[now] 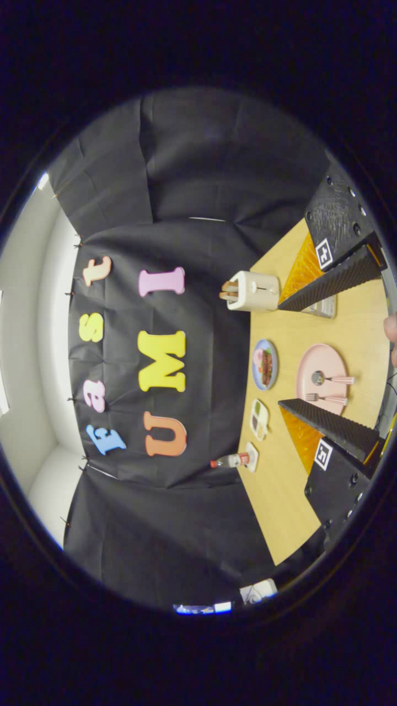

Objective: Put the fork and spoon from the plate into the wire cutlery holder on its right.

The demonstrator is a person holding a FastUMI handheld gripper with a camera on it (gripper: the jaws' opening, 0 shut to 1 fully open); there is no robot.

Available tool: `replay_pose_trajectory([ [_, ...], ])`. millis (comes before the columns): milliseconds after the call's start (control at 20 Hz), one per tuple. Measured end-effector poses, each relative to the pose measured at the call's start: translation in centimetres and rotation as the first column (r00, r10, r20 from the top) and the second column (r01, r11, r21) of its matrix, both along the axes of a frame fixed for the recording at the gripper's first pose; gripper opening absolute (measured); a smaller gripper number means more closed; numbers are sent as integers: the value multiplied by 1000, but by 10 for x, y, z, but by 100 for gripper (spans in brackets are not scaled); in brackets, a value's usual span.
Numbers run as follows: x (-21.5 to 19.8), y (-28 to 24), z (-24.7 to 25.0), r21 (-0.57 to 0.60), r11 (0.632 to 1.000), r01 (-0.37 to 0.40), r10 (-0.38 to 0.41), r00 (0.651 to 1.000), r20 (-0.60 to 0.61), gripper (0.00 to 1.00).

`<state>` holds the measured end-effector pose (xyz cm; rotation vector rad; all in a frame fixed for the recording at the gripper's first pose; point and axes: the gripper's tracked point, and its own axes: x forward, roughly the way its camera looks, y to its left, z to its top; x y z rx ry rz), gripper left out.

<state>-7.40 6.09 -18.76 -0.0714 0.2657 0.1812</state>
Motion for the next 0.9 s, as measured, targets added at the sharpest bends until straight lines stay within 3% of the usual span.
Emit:
replay_pose_trajectory([
  [250, -16, 6, -101, -32, 998, -55, 50, 988, -146, 95],
  [600, 15, 10, -168, -39, 998, -43, 35, 977, -209, 95],
  [900, 31, 20, -185, -49, 996, -75, 61, 969, -238, 68],
])
